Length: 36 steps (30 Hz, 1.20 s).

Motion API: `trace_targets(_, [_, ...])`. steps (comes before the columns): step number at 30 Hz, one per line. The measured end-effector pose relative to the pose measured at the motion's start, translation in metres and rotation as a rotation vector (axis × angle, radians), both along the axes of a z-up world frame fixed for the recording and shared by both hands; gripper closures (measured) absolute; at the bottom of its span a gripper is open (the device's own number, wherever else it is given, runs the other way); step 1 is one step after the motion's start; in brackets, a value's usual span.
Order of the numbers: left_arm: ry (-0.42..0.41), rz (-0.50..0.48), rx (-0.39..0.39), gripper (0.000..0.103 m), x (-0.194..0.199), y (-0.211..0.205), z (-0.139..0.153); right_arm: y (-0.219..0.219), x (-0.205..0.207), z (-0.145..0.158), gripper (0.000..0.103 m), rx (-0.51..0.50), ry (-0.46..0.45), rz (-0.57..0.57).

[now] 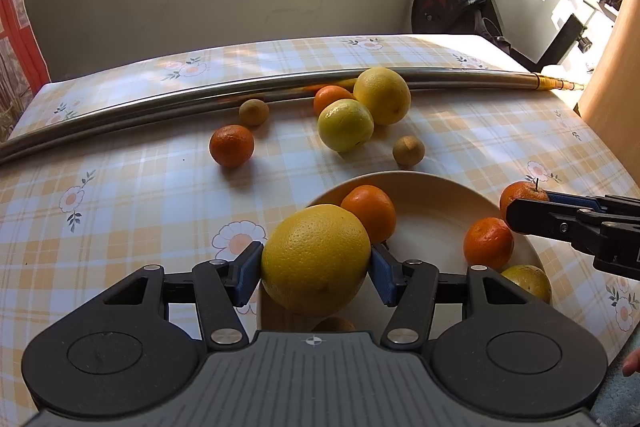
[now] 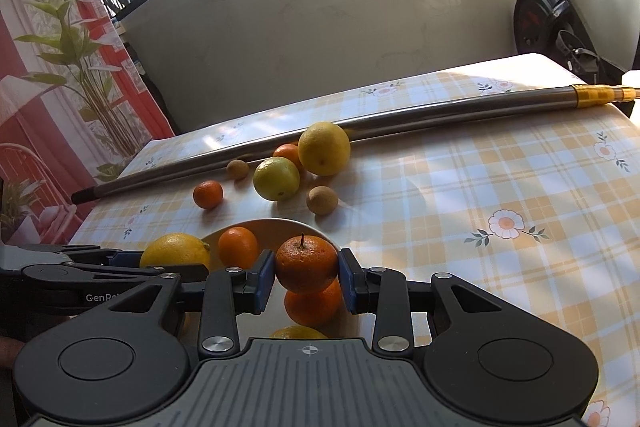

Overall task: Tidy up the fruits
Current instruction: 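Lower the grapefruit onto the plate and open the left tool while the right tool carries the tangerine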

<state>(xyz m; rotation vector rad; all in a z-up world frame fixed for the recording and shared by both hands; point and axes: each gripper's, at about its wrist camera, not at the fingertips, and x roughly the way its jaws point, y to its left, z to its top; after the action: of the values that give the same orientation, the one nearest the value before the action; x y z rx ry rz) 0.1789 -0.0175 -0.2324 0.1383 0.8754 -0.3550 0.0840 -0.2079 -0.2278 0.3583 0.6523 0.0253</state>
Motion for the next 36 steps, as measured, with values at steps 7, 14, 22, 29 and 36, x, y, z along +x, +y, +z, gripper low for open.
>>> trace_targets(7, [-0.009, -0.024, 0.037, 0.043, 0.001, -0.005, -0.001, -0.001, -0.001, 0.001, 0.071, 0.005, -0.008, -0.002])
trace_targets(14, [-0.023, -0.020, 0.028, 0.043, -0.002, -0.003, -0.002, -0.003, -0.004, 0.001, 0.071, 0.016, -0.014, -0.007])
trace_targets(22, [-0.021, 0.026, -0.044, 0.042, -0.003, 0.004, -0.001, -0.004, -0.005, 0.000, 0.071, 0.018, -0.009, -0.005])
trace_targets(29, [-0.028, 0.080, -0.106, 0.042, -0.014, 0.015, 0.010, 0.000, -0.005, 0.002, 0.071, 0.012, -0.013, 0.007])
trace_targets(36, [-0.077, 0.206, -0.176, 0.042, -0.038, 0.032, 0.025, 0.002, -0.007, 0.001, 0.071, -0.011, -0.010, 0.000])
